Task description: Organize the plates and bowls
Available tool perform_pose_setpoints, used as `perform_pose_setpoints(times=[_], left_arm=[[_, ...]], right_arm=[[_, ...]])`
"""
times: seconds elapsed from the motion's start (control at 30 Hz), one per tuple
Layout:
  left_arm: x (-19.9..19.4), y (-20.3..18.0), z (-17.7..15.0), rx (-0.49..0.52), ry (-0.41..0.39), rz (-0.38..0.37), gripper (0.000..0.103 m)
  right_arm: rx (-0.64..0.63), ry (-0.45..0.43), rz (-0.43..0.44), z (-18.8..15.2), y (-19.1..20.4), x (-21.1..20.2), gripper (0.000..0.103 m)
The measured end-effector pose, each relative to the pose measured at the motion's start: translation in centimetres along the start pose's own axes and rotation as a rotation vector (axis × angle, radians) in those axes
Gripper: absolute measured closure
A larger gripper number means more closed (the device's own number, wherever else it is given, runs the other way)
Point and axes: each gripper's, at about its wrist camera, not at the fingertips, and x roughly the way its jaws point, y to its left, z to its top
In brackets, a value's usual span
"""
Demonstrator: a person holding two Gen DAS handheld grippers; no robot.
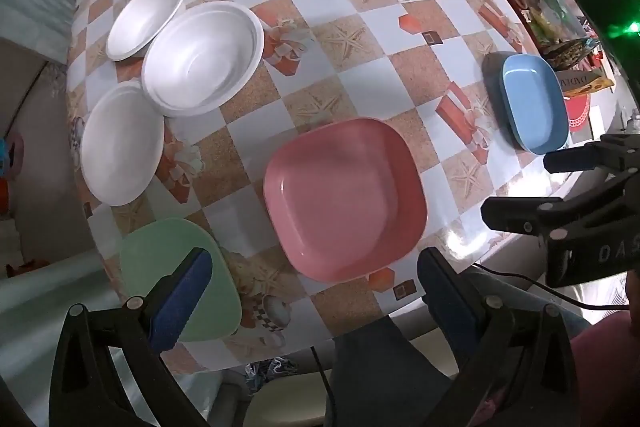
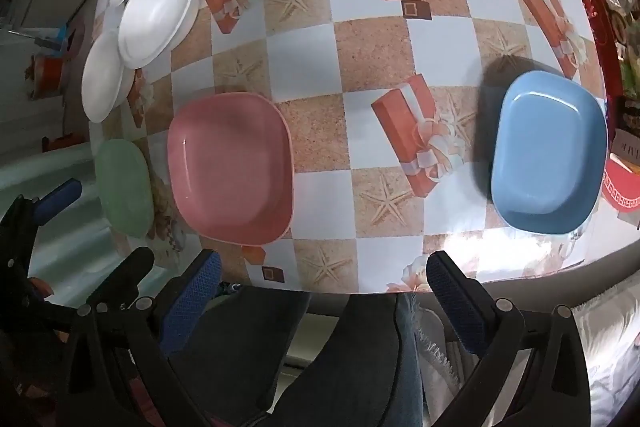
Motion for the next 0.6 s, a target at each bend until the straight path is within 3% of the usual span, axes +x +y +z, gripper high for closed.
perform_pose_setpoints(times=[0.6], left_arm=[[-0.07, 0.21, -0.52, -0.006, -0.013, -0.007, 0.000]], right_arm=[[0.001, 0.004, 0.021, -0.66, 0.04, 0.29, 0.000]])
